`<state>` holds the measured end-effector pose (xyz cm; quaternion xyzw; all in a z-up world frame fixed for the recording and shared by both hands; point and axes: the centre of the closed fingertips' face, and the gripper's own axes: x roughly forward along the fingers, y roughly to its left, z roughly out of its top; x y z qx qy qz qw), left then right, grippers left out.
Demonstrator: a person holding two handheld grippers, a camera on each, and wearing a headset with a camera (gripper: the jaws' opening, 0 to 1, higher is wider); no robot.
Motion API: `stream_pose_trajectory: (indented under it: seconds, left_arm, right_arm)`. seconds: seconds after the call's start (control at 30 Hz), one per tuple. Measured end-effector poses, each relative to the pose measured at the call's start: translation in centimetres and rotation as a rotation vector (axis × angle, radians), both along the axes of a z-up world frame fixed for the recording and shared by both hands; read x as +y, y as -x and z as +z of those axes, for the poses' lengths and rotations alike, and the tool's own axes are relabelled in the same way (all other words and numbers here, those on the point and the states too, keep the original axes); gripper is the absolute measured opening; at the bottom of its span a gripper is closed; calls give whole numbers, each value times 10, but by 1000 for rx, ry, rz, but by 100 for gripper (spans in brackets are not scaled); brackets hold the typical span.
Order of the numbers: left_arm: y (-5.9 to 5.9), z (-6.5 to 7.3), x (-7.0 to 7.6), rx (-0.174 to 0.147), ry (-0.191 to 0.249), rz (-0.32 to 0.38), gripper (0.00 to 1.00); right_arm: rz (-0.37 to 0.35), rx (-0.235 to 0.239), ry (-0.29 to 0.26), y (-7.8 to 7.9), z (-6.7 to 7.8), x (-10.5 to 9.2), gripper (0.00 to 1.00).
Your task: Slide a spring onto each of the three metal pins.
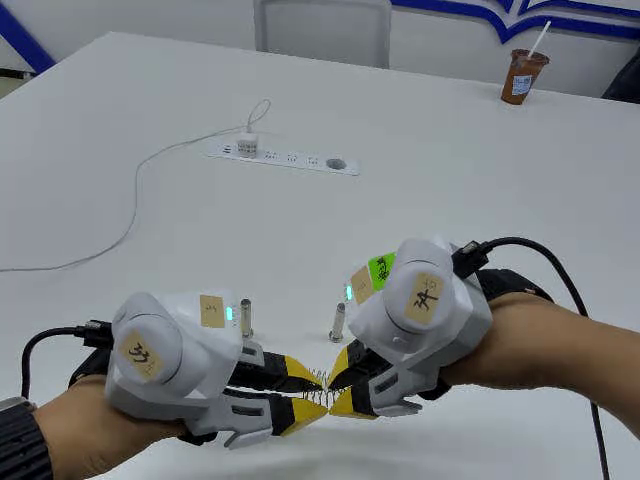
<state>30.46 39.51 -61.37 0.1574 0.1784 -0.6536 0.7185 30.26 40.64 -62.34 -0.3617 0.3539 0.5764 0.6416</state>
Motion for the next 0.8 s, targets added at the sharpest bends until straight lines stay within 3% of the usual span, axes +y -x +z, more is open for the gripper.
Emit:
stream_pose_trajectory:
  seconds: [0.4,0.8]
  left_arm:
    - [5,0,-1,18,6,-22,10]
    - [8,13,-5,12,39,-27,10]
  right_arm:
    - [-10,23,-5,3,-3,-1,14]
    - [-34,54,1,5,-13,-10,15]
